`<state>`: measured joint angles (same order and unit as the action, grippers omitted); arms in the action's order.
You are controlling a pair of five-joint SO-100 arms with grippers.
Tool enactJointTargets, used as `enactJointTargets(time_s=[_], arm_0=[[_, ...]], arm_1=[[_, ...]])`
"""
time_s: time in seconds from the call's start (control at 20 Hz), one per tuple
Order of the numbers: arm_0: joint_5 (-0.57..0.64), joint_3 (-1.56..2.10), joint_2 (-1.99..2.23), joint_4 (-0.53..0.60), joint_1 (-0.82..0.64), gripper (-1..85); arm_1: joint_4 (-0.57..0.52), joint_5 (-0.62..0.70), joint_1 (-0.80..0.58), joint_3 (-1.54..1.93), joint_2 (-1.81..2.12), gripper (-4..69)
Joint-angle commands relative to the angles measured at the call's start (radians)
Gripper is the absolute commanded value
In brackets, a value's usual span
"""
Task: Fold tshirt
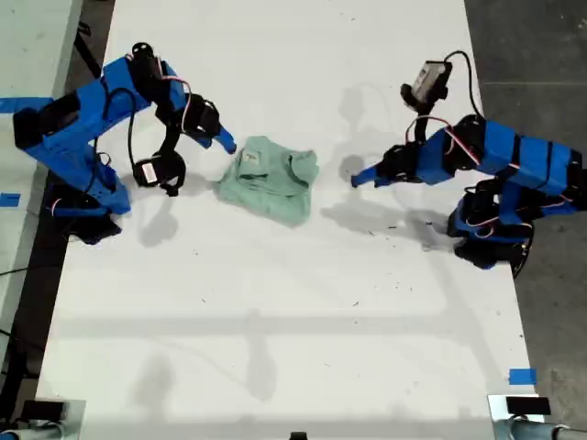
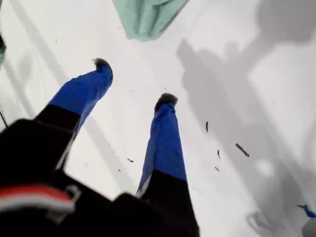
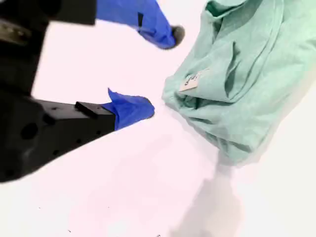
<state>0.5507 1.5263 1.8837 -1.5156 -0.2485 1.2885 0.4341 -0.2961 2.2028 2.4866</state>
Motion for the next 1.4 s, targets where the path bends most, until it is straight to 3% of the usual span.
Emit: enactJointTargets(time_s=[0.0, 0.25, 0.35, 0.45, 0.6, 0.65, 0.75, 0.85, 0.9, 1.35], arm_0=[[-0.164, 0.632, 0.552, 0.262, 0.101, 0.2], [-0.423, 1.264, 1.091, 0.365, 0.235, 0.1], [-0.448, 1.379, 1.243, 0.334, 0.239, 0.1], [-0.448, 1.485, 1.439, 0.210, 0.193, 0.1], [-0.433, 1.493, 1.448, 0.137, 0.163, 1.8], [-0.443, 1.488, 1.448, 0.100, 0.179, 4.9], [-0.439, 1.489, 1.448, 0.095, 0.213, 7.4], [-0.440, 1.489, 1.448, 0.095, 0.238, 7.6], [-0.440, 1.489, 1.448, 0.095, 0.247, 7.7], [-0.442, 1.489, 1.448, 0.095, 0.259, 8.0]], arm_1=[[-0.037, -0.163, 0.110, 0.187, 0.256, 12.0], [-0.038, -0.425, 0.238, 0.629, 0.747, 3.0], [0.012, -0.517, 0.275, 0.758, 0.876, 0.6], [-0.012, -0.528, 0.293, 0.784, 0.838, 0.9], [-0.052, -0.603, 0.293, 0.798, 0.876, 7.3], [-0.046, -0.572, 0.287, 0.798, 0.879, 7.7], [-0.046, -0.357, 0.272, 0.798, 0.879, 7.8], [-0.046, 0.081, 0.272, 0.798, 0.879, 7.6], [-0.028, 0.178, 0.272, 0.790, 0.879, 7.1], [-0.028, 0.169, 0.273, 0.790, 0.879, 5.9]])
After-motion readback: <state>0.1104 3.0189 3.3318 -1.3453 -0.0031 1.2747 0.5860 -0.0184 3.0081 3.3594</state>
